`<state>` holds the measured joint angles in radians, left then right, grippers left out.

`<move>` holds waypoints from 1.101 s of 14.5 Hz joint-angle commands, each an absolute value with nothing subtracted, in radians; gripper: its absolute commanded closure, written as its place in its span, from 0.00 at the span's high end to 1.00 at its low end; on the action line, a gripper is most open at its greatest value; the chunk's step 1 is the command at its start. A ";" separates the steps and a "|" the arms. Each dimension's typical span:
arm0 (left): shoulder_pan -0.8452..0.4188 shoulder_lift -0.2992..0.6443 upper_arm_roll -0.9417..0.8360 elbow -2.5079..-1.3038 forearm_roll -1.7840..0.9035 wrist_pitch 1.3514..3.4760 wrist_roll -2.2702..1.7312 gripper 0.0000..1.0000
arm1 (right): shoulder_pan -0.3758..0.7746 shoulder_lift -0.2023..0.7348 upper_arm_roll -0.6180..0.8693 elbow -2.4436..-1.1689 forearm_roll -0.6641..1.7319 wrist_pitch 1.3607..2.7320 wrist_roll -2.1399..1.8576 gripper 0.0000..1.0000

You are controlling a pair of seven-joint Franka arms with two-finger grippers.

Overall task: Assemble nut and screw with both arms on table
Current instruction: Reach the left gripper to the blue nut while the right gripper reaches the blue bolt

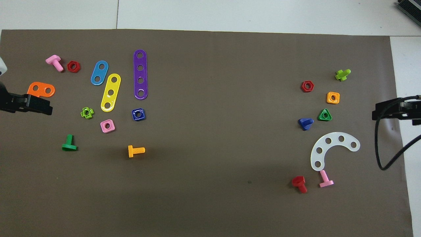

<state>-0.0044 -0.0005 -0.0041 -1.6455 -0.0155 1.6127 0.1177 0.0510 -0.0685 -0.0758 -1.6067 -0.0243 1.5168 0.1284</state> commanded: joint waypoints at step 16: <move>-0.129 -0.061 -0.012 -1.894 -0.026 1.906 -0.090 1.00 | 0.113 0.027 -0.071 -2.046 0.057 2.118 -0.078 1.00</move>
